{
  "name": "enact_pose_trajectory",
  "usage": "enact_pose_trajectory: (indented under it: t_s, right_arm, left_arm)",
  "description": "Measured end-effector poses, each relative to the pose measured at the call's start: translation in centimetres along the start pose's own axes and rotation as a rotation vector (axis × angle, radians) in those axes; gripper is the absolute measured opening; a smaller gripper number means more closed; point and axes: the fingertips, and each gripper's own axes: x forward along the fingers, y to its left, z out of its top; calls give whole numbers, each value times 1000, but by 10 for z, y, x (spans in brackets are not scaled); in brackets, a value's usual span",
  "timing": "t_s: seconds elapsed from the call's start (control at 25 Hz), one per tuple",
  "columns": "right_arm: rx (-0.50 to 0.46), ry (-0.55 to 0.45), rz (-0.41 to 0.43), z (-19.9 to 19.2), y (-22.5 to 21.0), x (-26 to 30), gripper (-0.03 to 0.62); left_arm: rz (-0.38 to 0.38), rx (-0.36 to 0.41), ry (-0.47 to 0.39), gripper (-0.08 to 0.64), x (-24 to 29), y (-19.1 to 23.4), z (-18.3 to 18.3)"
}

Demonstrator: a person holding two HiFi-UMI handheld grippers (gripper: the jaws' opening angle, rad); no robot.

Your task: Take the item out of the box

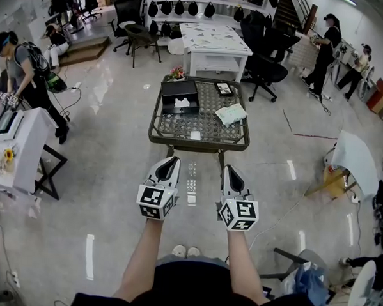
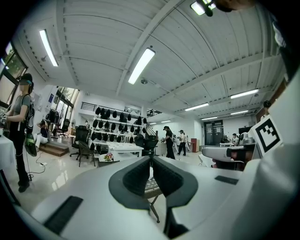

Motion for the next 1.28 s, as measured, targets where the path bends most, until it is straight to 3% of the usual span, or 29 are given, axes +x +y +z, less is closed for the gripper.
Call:
enact_pose_trajectory:
  t_s: [0.16, 0.52, 1.28]
  right_arm:
    - [5, 2, -1, 0, 0, -2, 3]
    - [9, 3, -5, -3, 5, -4, 3]
    - [-16, 13, -58, -20, 17, 0, 3]
  left_arm:
    - [-1, 0, -8, 30, -3, 0, 3]
    - [-9, -10, -8, 176, -7, 2, -1]
    - [-49, -1, -3, 190, -7, 25, -10]
